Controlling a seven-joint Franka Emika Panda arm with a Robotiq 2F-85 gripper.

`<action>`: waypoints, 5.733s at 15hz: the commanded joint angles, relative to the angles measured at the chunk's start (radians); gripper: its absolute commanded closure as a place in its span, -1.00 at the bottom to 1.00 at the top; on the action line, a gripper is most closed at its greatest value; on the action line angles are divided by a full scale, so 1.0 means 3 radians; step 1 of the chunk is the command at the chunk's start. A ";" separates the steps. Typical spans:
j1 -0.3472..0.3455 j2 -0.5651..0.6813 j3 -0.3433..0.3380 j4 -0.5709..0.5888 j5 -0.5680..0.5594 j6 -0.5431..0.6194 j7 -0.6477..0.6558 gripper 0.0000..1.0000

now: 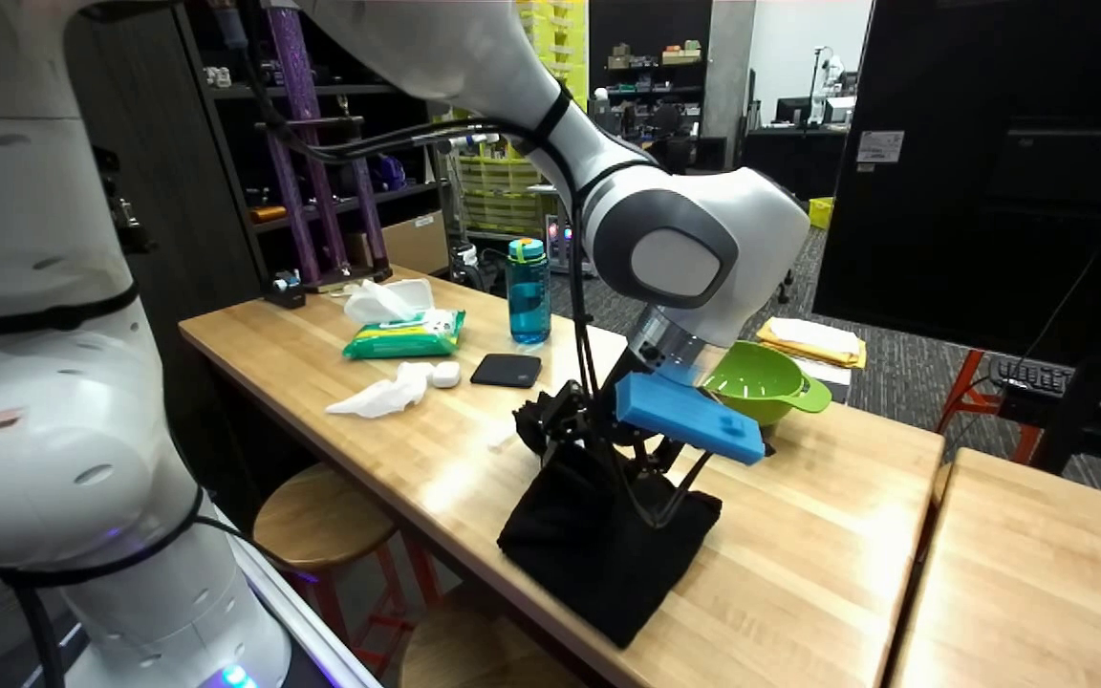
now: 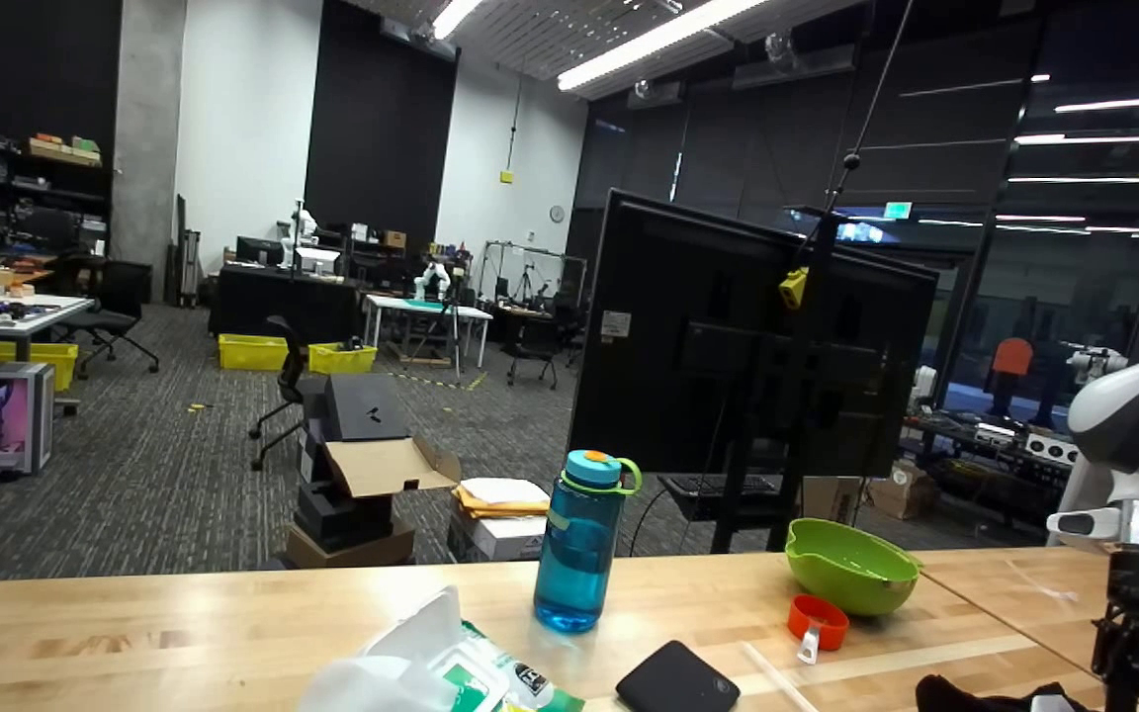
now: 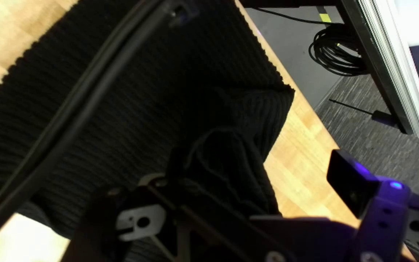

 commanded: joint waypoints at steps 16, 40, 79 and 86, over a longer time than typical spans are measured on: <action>-0.0035 -0.0315 0.0095 -0.0355 -0.0068 0.0003 0.0315 1.00; 0.0257 -0.1216 0.0275 -0.1294 0.0125 0.0331 0.1525 0.99; 0.0751 -0.1630 0.0630 -0.1727 0.0124 0.0924 0.3844 -0.55; 0.0531 -0.1630 0.0454 -0.1731 -0.0170 0.0946 0.3783 -1.00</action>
